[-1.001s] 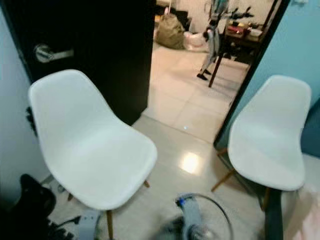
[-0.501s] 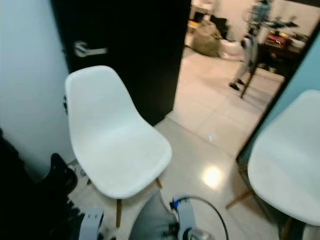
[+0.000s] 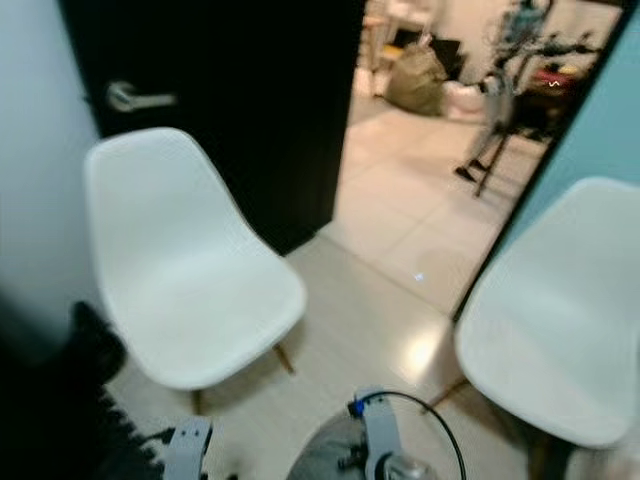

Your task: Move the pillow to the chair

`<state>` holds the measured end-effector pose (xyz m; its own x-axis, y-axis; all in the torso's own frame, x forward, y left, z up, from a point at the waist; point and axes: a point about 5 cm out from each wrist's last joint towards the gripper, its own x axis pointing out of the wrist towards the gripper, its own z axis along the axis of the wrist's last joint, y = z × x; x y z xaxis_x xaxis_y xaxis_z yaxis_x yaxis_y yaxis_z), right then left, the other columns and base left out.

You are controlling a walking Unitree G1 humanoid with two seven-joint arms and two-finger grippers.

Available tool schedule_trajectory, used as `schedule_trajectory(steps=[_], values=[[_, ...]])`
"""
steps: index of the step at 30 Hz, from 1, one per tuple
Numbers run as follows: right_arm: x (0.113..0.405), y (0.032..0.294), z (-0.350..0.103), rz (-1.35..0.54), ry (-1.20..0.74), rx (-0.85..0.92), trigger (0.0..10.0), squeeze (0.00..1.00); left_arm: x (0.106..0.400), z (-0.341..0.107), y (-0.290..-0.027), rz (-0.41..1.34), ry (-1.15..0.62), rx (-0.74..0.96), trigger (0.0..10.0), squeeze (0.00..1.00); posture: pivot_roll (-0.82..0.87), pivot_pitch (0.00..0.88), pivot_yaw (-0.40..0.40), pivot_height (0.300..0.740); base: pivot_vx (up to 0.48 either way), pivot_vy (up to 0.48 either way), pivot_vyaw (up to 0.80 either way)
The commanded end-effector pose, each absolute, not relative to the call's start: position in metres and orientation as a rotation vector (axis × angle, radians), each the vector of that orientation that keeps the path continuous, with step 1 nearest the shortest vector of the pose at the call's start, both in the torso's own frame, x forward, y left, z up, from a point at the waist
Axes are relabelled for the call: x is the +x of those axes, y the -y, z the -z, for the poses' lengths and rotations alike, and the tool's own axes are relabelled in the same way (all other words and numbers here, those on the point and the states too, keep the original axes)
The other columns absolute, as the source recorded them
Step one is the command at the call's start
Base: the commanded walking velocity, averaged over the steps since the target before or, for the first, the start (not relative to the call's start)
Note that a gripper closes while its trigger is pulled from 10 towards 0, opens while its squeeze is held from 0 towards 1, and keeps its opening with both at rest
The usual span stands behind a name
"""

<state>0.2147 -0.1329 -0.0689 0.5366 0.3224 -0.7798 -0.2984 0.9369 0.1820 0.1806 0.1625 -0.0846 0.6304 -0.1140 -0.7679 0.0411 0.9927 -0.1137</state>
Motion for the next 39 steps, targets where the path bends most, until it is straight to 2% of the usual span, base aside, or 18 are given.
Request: schedule_trajectory(steps=[1,8,10,16,21,24,27,29,31,39], values=[[0.218,0.13,0.067,-0.382,-0.91,0.032,10.0,0.0,0.179,0.085,-0.166,0.064,-0.886,-0.102,10.0,0.0,0.21,0.0,-0.139,0.74,0.0,0.0,0.0],[0.229,0.125,0.058,-0.413,-0.852,0.102,10.0,0.0,0.185,0.081,-0.174,-0.002,-0.833,-0.147,10.0,0.0,0.21,0.0,-0.138,0.74,0.0,0.0,0.0],[0.24,0.121,0.05,-0.431,-0.804,0.153,10.0,0.0,0.189,0.078,-0.178,-0.024,-0.805,-0.158,10.0,0.0,0.21,0.0,-0.139,0.74,0.0,0.0,0.0],[0.273,0.113,0.022,-0.448,-0.651,0.134,10.0,0.0,0.2,0.07,-0.185,-0.05,-0.727,-0.171,10.0,0.0,0.21,0.0,-0.141,0.74,0.0,0.0,0.0],[0.294,0.109,0.002,-0.451,-0.55,0.182,10.0,0.0,0.211,0.061,-0.189,-0.056,-0.661,-0.174,10.0,0.0,0.22,0.0,-0.142,0.74,0.156,0.0,0.79],[0.318,0.106,-0.028,-0.474,-0.411,0.282,10.0,0.0,0.228,0.048,-0.192,-0.059,-0.563,-0.184,10.0,0.0,0.23,0.0,-0.146,0.74,0.273,0.0,0.77],[0.326,0.105,-0.039,-0.488,-0.36,0.326,10.0,0.0,0.234,0.043,-0.193,-0.058,-0.531,-0.187,10.0,0.0,0.23,0.0,-0.146,0.74,0.285,0.0,0.77],[0.349,0.104,-0.078,-0.562,-0.193,0.509,10.0,0.0,0.249,0.029,-0.193,-0.045,-0.447,-0.194,10.0,0.0,0.23,0.0,-0.146,0.74,0.296,0.0,0.77],[0.354,0.103,-0.088,-0.595,-0.149,0.561,10.0,0.0,0.253,0.026,-0.192,-0.038,-0.426,-0.195,10.0,0.0,0.23,0.0,-0.144,0.74,0.304,0.0,0.77],[0.364,0.097,-0.11,-0.628,-0.064,0.582,10.0,0.0,0.266,0.014,-0.182,-0.004,-0.364,-0.201,10.0,0.0,0.23,0.0,-0.148,0.74,0.32,0.0,0.7]])
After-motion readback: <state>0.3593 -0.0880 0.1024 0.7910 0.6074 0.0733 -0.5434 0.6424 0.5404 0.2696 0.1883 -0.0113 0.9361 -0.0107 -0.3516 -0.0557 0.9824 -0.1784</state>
